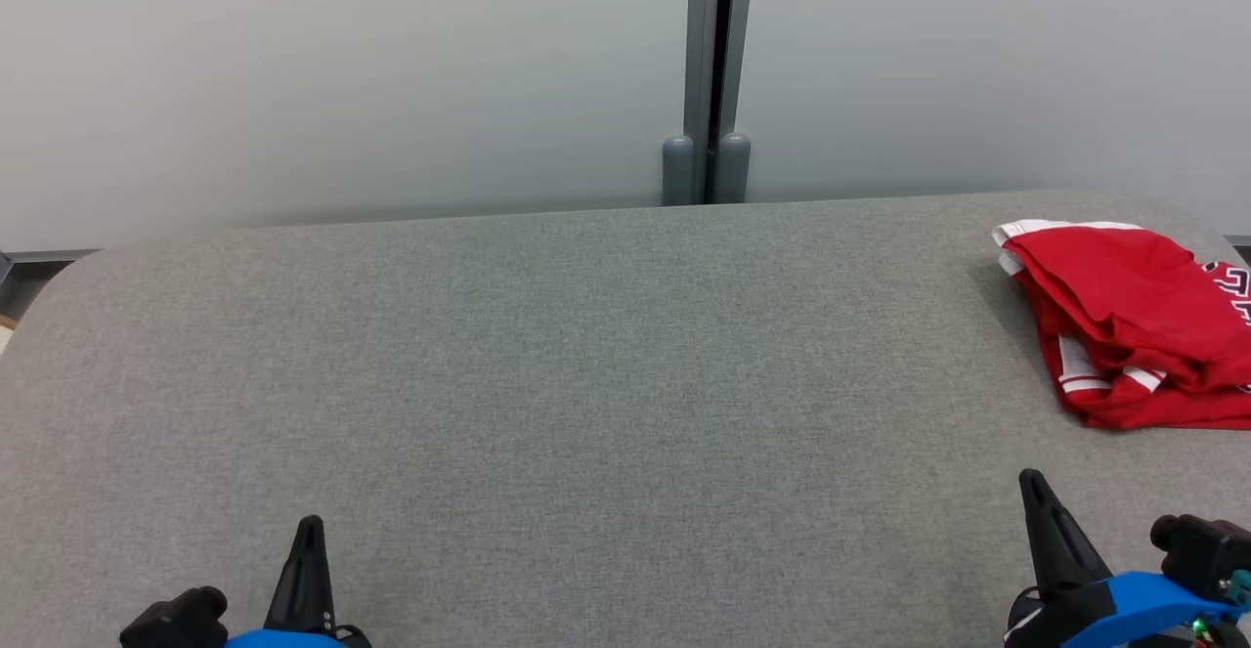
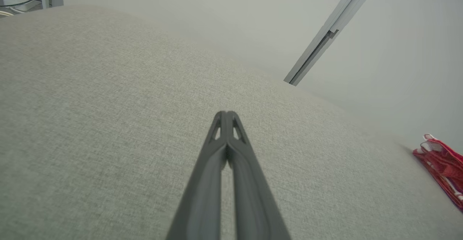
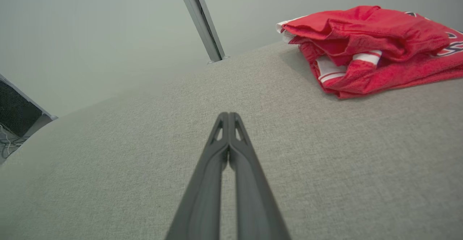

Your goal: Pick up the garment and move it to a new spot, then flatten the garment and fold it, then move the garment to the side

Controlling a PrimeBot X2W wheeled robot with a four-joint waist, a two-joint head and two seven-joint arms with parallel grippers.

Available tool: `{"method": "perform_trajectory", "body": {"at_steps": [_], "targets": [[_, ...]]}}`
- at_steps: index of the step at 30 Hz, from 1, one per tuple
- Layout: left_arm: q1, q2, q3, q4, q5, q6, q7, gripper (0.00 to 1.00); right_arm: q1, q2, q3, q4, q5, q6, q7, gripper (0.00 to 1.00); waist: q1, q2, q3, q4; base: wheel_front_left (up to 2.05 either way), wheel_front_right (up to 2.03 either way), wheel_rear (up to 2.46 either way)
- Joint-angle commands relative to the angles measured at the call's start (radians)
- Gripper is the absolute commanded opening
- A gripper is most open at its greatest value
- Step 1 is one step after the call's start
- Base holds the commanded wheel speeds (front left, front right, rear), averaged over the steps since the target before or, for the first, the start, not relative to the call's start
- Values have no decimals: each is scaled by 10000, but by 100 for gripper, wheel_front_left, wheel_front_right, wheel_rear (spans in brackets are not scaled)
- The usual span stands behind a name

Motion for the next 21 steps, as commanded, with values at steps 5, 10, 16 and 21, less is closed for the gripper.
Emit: {"method": "perform_trajectory", "body": {"at_steps": [5, 10, 16, 21], "targets": [[-415, -8, 207, -273, -892, -76, 227, 0, -389, -41, 6, -74, 1088, 1, 85, 0, -1, 0, 4, 9, 0, 0, 0], [-502, -55, 324, -347, -1604, -97, 432, 0, -477, -45, 11, -19, 1930, 1, 152, 0, -1, 0, 7, 17, 0, 0, 0], [-603, -107, 456, -430, -2405, -129, 663, 0, -571, -49, 12, 48, 2881, 1, 227, 0, -2, 0, 12, 26, 0, 0, 0], [-691, -155, 581, -507, -3159, -161, 883, 0, -669, -53, 13, 113, 3766, 1, 296, 0, -2, 0, 16, 35, 0, 0, 0]]}}
